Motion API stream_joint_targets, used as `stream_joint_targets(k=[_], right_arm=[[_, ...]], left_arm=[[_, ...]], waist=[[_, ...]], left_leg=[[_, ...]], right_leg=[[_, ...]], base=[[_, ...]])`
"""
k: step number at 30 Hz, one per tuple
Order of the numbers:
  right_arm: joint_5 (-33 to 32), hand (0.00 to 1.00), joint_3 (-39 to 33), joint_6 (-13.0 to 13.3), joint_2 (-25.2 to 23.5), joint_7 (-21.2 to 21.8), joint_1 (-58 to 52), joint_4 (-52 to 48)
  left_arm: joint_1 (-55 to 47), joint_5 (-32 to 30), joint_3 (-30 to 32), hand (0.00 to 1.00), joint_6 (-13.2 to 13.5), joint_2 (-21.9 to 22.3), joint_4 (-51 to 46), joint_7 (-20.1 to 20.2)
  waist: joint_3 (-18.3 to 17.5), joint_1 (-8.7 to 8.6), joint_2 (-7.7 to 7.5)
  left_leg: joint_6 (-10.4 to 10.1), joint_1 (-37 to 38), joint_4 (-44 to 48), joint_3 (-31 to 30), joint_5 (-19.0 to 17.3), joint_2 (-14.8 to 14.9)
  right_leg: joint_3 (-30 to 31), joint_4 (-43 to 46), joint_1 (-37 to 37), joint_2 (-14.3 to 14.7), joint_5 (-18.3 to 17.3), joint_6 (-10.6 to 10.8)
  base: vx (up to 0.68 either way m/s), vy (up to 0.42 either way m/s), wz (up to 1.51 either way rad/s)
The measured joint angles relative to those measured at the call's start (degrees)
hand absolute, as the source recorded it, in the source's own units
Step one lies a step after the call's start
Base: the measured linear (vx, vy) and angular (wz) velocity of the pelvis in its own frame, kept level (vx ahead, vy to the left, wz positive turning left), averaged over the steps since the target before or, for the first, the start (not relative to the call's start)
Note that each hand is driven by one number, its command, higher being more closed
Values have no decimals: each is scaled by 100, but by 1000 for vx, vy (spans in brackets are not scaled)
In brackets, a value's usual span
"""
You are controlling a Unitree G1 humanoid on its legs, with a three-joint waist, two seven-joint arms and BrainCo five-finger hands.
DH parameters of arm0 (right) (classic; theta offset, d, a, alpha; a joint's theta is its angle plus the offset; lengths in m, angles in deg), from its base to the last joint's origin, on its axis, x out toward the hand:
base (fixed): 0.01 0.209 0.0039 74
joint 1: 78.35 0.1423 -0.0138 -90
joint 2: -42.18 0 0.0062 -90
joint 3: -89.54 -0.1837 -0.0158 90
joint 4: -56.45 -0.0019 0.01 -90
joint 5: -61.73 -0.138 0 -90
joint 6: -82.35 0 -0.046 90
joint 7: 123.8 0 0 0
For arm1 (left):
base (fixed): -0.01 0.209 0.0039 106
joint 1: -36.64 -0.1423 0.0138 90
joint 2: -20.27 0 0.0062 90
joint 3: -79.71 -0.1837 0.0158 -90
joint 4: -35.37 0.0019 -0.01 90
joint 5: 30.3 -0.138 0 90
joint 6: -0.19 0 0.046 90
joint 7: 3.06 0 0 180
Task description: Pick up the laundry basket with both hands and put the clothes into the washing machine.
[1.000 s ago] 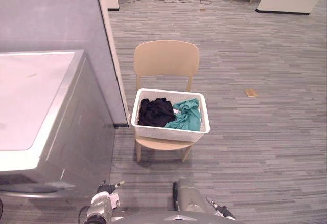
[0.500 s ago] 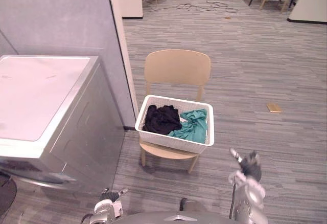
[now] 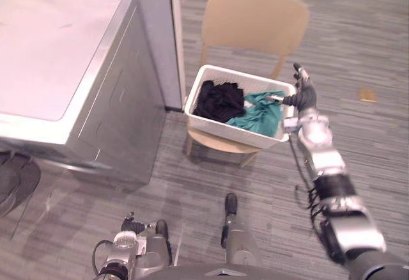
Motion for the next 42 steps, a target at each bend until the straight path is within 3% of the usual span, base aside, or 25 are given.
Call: stream_joint_targets(k=[2,6,18,29,42], right_arm=[[0,0,180,-101,123,41,718,500],[0,0,250,-255,435,32,1376,1166],[-44,0,298,-436,376,33,1908,1835],[-200,0,282,-473,198,-52,2242,2428],[-465,0,441,-474,305,-221,2779,2386]], left_arm=[[103,213,-58,0,12,-22,-101,-64],[328,450,-66,0,71,-55,-194,-185],[711,931,-60,0,128,-29,-172,-424],[1005,1177,-394,0,169,52,-165,-447],[1100,1339,-81,0,226,200,-674,-664]], waist=[[279,16,102],[680,99,118],[859,403,147],[881,506,138],[988,716,129]], left_leg=[[19,-271,173,-110,-17,78],[39,-560,444,-181,-103,125],[62,-1384,754,-337,-190,130],[67,-2010,998,-623,-202,129],[32,-2914,1229,-902,-166,135]], right_leg=[[-80,-144,-88,86,176,-7],[-125,-233,-163,128,254,-11],[-272,-261,-706,129,332,-38],[-516,-245,-1044,131,340,-66],[-785,-189,-1708,132,372,-92]], base=[[-9,-48,4],[-37,0,6],[-27,37,6],[-19,32,10],[-26,17,8]])
